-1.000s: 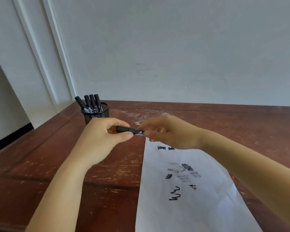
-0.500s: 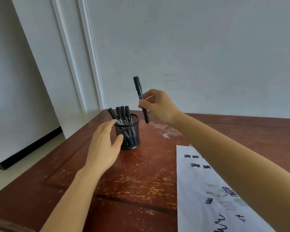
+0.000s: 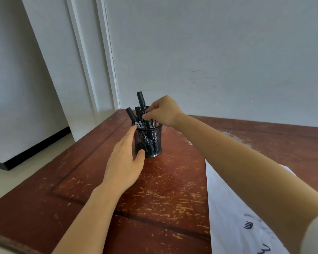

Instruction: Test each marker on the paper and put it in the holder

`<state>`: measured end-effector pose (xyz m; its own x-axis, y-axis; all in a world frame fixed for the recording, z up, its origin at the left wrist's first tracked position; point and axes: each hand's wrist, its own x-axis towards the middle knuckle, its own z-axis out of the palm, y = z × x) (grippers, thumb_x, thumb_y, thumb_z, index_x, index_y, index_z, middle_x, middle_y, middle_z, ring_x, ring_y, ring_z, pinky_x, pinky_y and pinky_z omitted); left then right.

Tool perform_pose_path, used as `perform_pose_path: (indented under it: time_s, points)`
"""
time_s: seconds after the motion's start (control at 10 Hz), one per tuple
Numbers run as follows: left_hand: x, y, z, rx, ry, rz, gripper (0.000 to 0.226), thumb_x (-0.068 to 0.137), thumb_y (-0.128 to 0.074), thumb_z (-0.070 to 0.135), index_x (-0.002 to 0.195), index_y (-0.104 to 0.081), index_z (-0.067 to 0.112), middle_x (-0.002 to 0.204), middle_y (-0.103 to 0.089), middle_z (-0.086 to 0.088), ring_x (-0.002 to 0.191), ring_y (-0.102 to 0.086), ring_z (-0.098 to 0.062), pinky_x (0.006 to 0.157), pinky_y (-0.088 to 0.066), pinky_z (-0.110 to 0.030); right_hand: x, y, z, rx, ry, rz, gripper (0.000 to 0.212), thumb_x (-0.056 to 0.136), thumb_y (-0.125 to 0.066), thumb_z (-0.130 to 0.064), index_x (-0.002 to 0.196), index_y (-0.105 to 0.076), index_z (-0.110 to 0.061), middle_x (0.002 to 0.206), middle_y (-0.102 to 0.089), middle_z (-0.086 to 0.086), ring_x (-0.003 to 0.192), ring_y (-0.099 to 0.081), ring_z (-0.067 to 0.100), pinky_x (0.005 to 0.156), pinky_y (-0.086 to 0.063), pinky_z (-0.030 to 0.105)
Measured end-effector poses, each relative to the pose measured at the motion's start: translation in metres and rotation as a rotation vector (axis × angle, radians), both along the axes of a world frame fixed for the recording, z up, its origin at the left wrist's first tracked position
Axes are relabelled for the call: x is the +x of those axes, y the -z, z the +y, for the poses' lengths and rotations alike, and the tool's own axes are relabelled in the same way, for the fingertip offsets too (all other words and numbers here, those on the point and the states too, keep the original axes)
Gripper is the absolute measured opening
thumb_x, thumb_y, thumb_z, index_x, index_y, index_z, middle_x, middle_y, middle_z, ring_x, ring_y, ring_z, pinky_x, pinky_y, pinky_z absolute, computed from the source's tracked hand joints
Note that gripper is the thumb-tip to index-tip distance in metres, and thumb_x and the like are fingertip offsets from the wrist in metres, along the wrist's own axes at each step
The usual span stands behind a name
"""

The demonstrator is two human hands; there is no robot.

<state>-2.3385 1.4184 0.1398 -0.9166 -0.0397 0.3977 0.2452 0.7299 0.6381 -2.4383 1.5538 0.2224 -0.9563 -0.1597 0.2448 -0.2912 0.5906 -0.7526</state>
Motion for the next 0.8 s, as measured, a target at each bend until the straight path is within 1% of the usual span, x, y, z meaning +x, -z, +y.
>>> perform_pose_path:
  time_s: [0.1,0.2,0.3,0.4,0.5,0.6,0.7,0.8]
  points:
    - [-0.002,0.003,0.000,0.000,-0.002,0.001,0.071,0.090,-0.055,0.026,0.145,-0.013,0.042,0.150,-0.035,0.008,0.113,-0.057,-0.029,0.100,-0.044,-0.041,-0.007,0.008,0.002,0.051,0.052,-0.053,0.028,0.069,-0.080,-0.027,0.087,-0.078,-0.005,0.100,-0.068,0.014,0.115,-0.040,0.027,0.085,-0.045,0.037]
    - [-0.004,0.004,0.001,0.012,-0.006,0.004,0.072,0.090,-0.056,0.023,0.146,-0.014,0.040,0.150,-0.036,0.007,0.131,-0.041,-0.017,0.103,-0.036,-0.033,-0.011,0.013,0.001,0.151,0.095,-0.094,0.031,0.067,-0.080,-0.036,0.081,-0.077,-0.009,0.095,-0.068,0.008,0.113,-0.036,0.028,0.083,-0.037,0.037]
    - [-0.005,0.005,0.001,0.041,0.009,0.003,0.074,0.089,-0.057,0.023,0.145,-0.013,0.042,0.149,-0.037,0.007,0.132,-0.038,-0.011,0.105,-0.039,-0.038,-0.016,0.015,-0.003,0.222,0.131,-0.132,0.038,0.065,-0.080,-0.041,0.056,-0.055,-0.014,0.073,-0.052,0.004,0.101,-0.037,0.027,0.081,-0.034,0.037]
    - [-0.006,0.006,0.002,0.097,0.019,-0.012,0.075,0.087,-0.059,0.023,0.144,-0.013,0.043,0.150,-0.036,0.009,0.134,-0.037,-0.013,0.105,-0.041,-0.045,-0.015,0.014,-0.010,0.259,0.150,-0.169,0.044,0.065,-0.079,-0.041,0.056,-0.044,-0.016,0.075,-0.048,0.006,0.096,-0.035,0.025,0.079,-0.031,0.038]
    - [-0.007,0.007,0.003,0.107,0.022,-0.009,0.077,0.087,-0.061,0.024,0.144,-0.013,0.043,0.151,-0.034,0.011,0.136,-0.036,-0.015,0.107,-0.040,-0.046,-0.016,0.014,-0.011,0.253,0.162,-0.174,0.042,0.065,-0.079,-0.042,0.061,-0.046,-0.016,0.087,-0.054,0.009,0.101,-0.042,0.028,0.081,-0.032,0.039]
    - [-0.007,0.006,0.004,0.116,0.030,-0.010,0.078,0.086,-0.062,0.024,0.145,-0.013,0.041,0.152,-0.033,0.011,0.136,-0.036,-0.015,0.107,-0.040,-0.045,-0.015,0.016,-0.010,0.235,0.157,-0.181,0.044,0.065,-0.079,-0.042,0.063,-0.045,-0.015,0.084,-0.053,0.008,0.108,-0.047,0.031,0.083,-0.034,0.039]
    - [-0.005,0.006,0.005,0.115,0.041,-0.010,0.079,0.085,-0.063,0.025,0.145,-0.014,0.042,0.152,-0.032,0.011,0.137,-0.035,-0.016,0.107,-0.040,-0.047,0.000,0.011,-0.002,0.193,0.120,-0.174,0.044,0.067,-0.080,-0.042,0.060,-0.048,-0.014,0.069,-0.048,0.001,0.099,-0.043,0.028,0.084,-0.037,0.037]
    - [-0.004,0.003,0.003,0.092,0.029,-0.020,0.079,0.085,-0.062,0.026,0.145,-0.013,0.043,0.153,-0.031,0.009,0.137,-0.035,-0.018,0.106,-0.039,-0.050,0.019,0.005,0.021,0.011,0.082,-0.106,0.030,0.071,-0.079,-0.034,0.077,-0.073,-0.005,0.077,-0.064,0.006,0.100,-0.055,0.028,0.091,-0.047,0.038]
